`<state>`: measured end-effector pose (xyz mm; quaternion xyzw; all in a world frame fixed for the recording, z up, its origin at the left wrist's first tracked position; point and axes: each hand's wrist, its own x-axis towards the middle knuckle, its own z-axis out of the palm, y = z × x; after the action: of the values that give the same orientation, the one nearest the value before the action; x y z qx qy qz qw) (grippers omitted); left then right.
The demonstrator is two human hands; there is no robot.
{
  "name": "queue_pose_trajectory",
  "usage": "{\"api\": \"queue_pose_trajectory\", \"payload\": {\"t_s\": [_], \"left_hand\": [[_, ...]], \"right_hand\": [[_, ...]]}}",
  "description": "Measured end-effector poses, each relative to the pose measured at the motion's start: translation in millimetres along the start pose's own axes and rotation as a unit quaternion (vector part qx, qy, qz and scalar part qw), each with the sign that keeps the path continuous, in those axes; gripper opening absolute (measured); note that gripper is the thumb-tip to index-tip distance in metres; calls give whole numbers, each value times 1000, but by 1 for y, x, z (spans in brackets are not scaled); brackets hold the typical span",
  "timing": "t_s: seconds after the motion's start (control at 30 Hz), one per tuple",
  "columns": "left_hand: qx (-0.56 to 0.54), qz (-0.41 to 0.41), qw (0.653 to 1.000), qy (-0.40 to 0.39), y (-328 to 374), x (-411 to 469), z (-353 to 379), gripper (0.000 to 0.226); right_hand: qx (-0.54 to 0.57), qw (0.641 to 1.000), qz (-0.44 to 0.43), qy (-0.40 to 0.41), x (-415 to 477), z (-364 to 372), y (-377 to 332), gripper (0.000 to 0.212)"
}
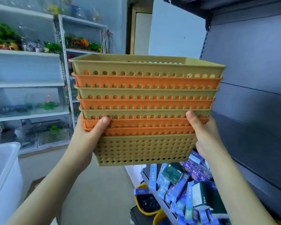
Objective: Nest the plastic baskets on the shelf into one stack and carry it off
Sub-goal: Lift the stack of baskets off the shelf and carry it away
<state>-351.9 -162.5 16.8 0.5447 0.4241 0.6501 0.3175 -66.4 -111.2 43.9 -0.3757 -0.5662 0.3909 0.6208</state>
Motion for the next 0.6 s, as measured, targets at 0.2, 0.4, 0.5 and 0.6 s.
{"api": "queue_pose_trajectory", "payload": {"t_s": [0.2,0.4,0.5,0.6], "left_hand": [[-43,18,995,-87,-40,120,22,99],[-91,20,984,-154,-89,209,79,100],[-100,24,977,-186,-106,243,104,98],[-114,7,973,-202,-123,278,124,99]], "right_hand": [[5,994,-25,106,69,8,23,95],[-16,984,-61,167,129,-20,37,98],[-27,980,-71,187,151,-30,44,96],[-35,974,-72,214,170,-36,51,98]]}}
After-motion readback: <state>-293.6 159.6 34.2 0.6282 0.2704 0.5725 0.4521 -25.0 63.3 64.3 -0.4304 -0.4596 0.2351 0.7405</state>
